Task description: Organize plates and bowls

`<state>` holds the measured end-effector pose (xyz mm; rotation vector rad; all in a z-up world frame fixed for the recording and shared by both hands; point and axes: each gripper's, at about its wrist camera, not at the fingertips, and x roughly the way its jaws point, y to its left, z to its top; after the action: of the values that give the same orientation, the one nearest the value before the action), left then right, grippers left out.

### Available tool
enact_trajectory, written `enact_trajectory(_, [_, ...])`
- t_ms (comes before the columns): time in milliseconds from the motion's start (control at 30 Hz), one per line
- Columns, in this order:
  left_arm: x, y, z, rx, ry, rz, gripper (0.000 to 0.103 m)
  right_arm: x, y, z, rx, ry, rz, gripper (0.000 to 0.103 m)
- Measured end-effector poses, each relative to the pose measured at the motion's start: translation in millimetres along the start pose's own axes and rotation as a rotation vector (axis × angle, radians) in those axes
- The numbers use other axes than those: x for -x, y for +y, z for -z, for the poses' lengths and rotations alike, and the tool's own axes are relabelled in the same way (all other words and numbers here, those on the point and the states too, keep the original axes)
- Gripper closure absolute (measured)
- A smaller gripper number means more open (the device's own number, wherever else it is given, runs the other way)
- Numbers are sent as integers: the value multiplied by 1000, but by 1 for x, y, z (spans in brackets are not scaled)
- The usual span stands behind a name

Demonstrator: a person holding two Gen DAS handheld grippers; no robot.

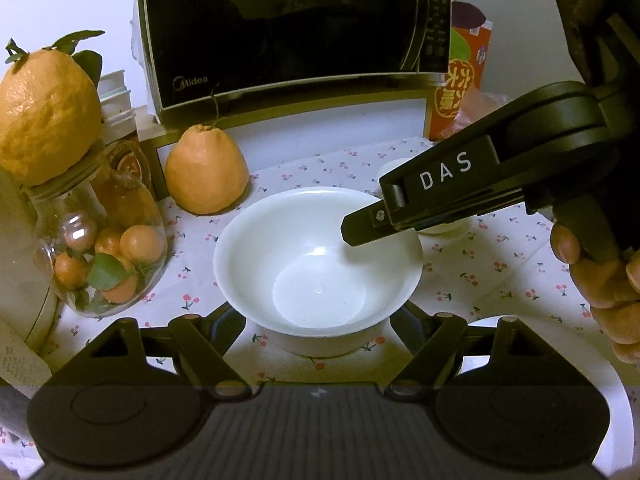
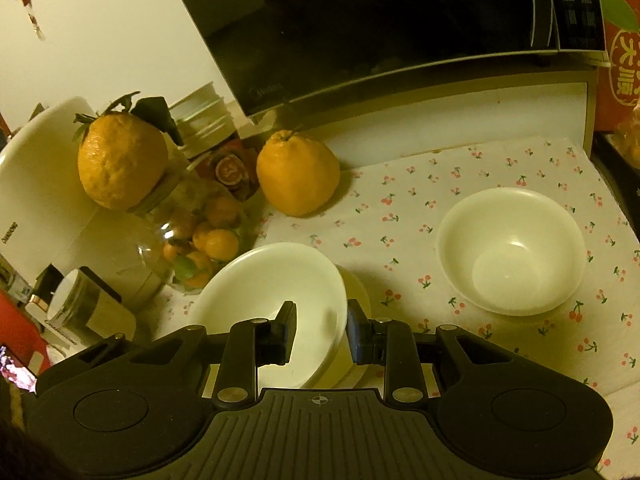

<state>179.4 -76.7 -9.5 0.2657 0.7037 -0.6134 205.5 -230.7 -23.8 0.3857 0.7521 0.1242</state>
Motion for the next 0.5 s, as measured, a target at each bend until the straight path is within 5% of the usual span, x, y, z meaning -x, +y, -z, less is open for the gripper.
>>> enact_trajectory(500, [-6,0,1,6,31,27,17,-8,0,1,25,16,26,77])
